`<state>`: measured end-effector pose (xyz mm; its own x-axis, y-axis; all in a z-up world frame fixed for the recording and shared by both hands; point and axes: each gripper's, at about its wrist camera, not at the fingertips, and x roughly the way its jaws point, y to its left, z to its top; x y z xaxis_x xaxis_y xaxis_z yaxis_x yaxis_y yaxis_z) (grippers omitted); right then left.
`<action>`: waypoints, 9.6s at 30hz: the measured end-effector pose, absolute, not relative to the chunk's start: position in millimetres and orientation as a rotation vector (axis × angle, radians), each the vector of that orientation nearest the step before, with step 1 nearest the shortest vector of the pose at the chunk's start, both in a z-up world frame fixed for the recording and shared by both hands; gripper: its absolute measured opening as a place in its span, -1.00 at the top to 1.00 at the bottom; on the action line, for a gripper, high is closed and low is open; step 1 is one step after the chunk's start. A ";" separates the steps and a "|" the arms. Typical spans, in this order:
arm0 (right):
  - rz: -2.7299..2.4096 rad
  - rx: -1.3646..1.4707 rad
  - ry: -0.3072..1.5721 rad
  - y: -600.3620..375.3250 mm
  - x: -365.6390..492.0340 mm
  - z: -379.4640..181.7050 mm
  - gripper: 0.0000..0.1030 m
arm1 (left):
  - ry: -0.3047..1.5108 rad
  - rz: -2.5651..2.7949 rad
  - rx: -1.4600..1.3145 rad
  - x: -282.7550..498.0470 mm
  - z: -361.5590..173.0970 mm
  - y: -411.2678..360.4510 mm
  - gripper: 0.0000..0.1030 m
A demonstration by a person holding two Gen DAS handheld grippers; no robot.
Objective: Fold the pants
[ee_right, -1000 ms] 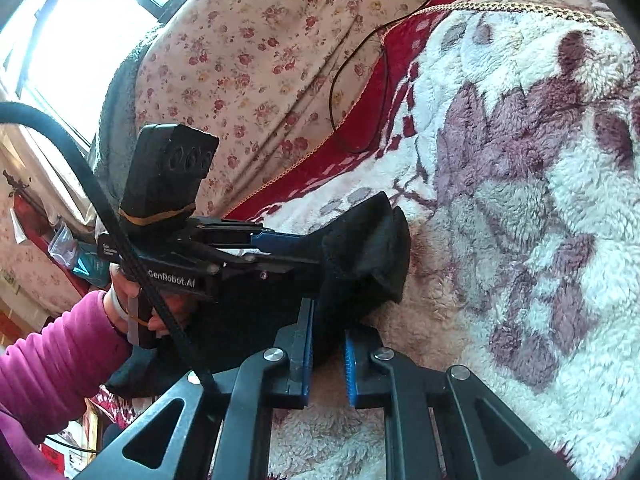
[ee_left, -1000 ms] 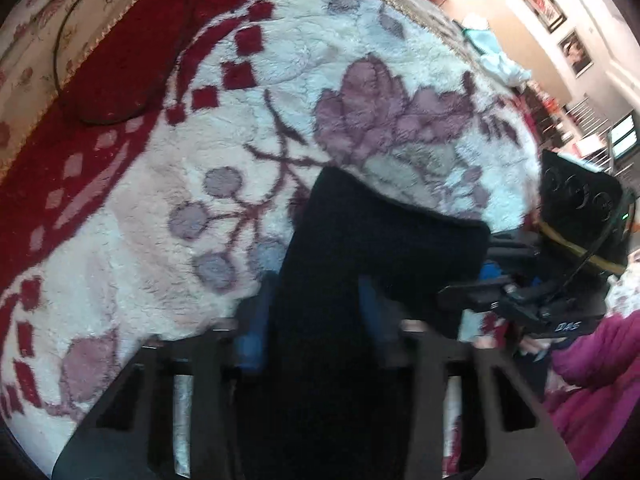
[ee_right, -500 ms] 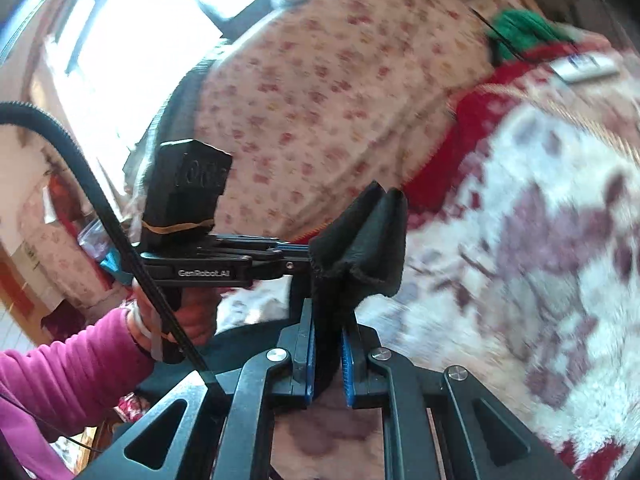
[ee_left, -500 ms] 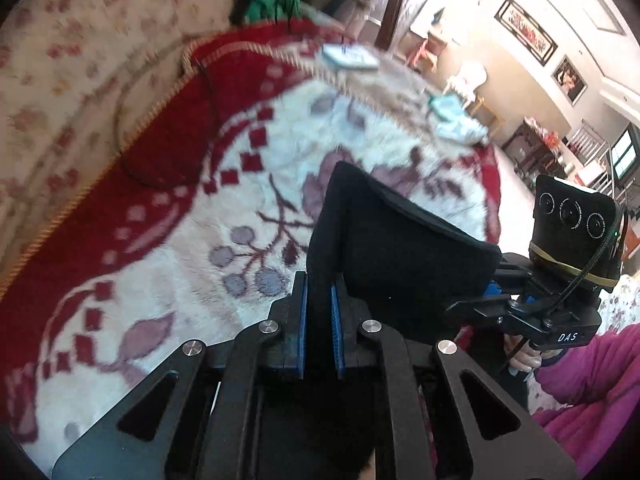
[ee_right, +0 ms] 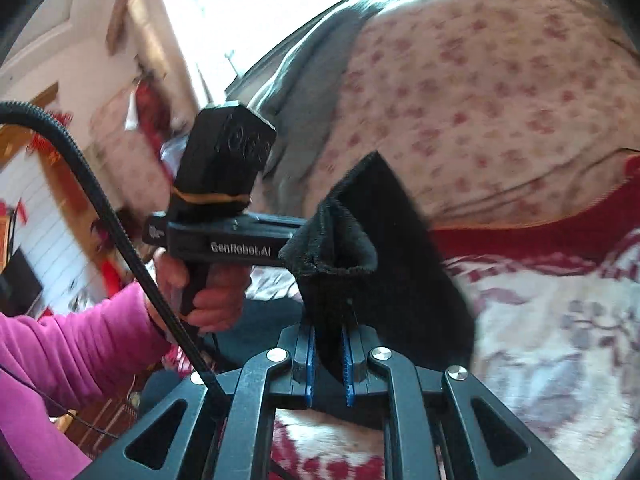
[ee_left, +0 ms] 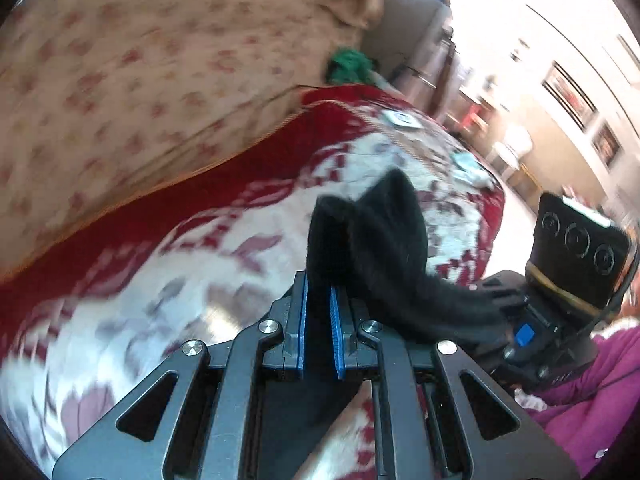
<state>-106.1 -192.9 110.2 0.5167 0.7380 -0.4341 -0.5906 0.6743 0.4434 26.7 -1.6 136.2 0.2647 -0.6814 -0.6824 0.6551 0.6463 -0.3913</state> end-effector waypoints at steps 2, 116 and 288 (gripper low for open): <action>0.852 0.241 0.679 -171.4 -101.1 98.0 0.81 | 0.960 -0.826 -0.089 23.5 124.1 26.7 0.82; 1.239 -0.409 0.882 266.1 -31.4 31.6 0.82 | 0.726 0.276 -0.863 -171.5 14.3 313.0 0.52; 0.891 0.535 0.946 -216.1 -1.5 63.3 0.92 | 1.084 -0.282 -0.883 -101.1 69.0 8.3 0.61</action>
<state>-1.5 -216.1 63.3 0.2860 0.8393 -0.4623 -0.4114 0.5433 0.7318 -101.1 8.3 69.0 0.4718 -0.5982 -0.6477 -0.2074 0.6387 -0.7410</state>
